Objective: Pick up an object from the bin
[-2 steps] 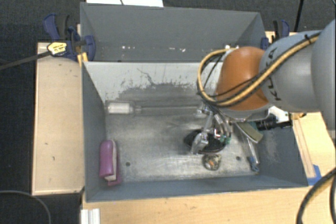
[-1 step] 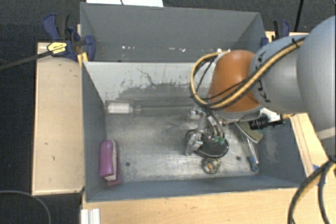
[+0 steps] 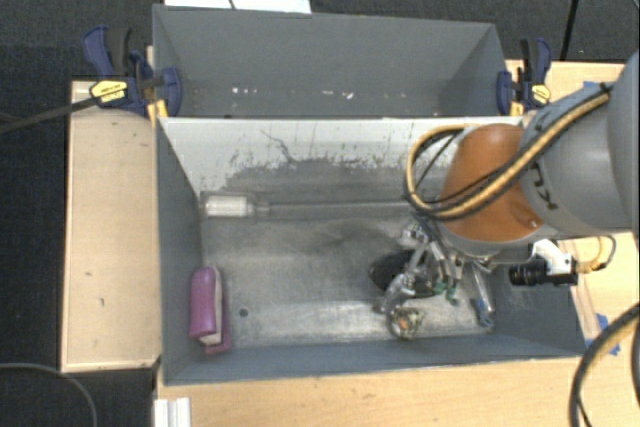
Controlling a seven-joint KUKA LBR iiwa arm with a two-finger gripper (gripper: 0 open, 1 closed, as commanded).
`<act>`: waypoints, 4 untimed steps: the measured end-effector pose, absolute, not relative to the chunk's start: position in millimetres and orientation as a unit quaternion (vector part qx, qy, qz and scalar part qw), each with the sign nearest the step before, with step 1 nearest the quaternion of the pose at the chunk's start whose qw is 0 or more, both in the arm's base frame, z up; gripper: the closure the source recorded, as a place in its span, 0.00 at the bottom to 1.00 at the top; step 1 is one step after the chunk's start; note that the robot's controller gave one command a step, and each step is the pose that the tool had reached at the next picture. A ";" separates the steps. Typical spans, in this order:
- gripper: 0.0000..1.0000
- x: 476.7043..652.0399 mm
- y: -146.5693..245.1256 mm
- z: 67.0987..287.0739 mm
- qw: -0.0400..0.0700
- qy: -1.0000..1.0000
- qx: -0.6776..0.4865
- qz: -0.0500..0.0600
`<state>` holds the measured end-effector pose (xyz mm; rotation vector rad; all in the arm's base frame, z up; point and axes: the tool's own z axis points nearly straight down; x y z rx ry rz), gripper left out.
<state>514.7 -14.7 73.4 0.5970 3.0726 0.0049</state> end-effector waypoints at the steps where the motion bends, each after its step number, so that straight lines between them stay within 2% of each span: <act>1: 1.00 517.5 -14.8 75.3 0.010 0.981 0.192 0.002; 2: 1.00 518.5 -14.6 95.7 0.002 0.982 0.191 0.001; 3: 1.00 519.3 -14.4 128.8 0.002 0.982 0.191 0.001; 4: 1.00 519.7 -14.1 141.8 0.002 0.982 0.190 0.001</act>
Offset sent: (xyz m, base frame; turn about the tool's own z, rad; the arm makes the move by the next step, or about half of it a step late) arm 0.0000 0.0000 0.0000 0.0000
